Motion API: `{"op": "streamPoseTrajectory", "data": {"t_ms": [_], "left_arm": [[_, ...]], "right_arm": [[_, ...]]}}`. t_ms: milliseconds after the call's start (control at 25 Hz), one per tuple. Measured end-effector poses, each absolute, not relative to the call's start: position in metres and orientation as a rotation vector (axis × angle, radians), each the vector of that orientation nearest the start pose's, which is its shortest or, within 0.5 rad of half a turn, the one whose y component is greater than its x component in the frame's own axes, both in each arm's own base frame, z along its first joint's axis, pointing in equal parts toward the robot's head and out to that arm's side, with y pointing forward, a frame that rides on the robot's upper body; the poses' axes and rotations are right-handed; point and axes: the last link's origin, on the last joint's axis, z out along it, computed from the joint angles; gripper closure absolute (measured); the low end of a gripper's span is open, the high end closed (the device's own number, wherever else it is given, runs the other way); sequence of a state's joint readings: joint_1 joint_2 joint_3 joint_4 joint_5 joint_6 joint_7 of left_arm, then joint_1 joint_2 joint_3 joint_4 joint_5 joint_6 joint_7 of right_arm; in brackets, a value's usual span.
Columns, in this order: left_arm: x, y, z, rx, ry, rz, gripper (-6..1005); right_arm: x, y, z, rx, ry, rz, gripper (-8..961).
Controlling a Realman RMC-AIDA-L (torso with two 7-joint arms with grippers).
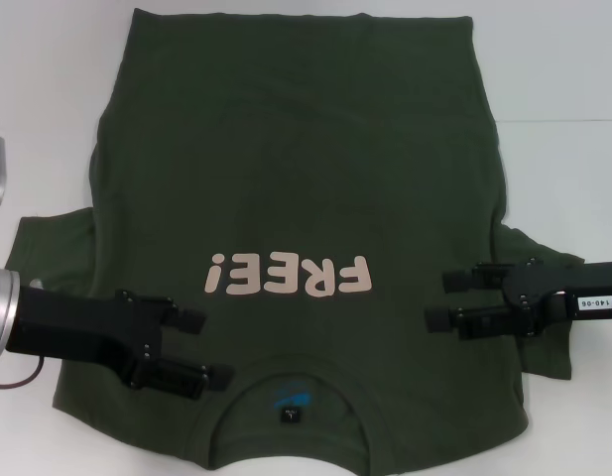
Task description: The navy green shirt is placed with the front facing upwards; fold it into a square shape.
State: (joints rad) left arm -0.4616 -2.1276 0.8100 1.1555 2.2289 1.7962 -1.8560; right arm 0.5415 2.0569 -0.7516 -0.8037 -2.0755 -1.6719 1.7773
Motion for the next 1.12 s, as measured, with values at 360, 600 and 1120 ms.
{"op": "streamPoseTrajectory", "data": {"t_ms": [360, 600, 1120], "left_arm": [[-0.237, 0.307, 0.032, -2.902, -0.837, -0.296, 53], [-0.239, 0.311, 0.035, -2.86, -0.87, -0.303, 53], [-0.318, 0.344, 0.112, -1.87, -1.772, -0.737, 52]], "right_arm": [[0.247, 0.33, 0.018, -2.817, 0.978, 0.601, 44], [0.248, 0.332, 0.02, -2.794, 0.993, 0.617, 48], [0.281, 0.416, 0.09, -1.922, 1.703, 0.85, 56]]}}
